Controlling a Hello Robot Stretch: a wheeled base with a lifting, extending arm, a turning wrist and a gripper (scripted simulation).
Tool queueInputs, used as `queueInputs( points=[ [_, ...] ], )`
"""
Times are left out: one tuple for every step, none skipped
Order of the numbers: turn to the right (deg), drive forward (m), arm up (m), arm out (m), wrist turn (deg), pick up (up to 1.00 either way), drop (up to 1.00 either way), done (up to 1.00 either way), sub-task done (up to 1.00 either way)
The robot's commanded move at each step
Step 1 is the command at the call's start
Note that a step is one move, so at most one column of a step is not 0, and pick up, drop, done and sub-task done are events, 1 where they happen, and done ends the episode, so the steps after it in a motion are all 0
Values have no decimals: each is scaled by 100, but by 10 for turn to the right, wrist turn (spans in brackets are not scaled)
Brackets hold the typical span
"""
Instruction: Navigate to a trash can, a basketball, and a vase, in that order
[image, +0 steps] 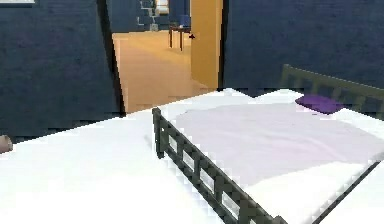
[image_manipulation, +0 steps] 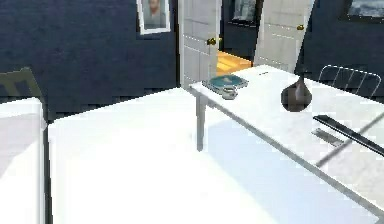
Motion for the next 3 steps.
queueInputs(
  points=[
    [-300, 0, 0, 0, 0, 0, 0, 0, 0],
    [0, 100, 0, 0, 0, 0, 0, 0, 0],
    [-30, 0, 0, 0, 0, 0, 0, 0, 0]
  ],
)
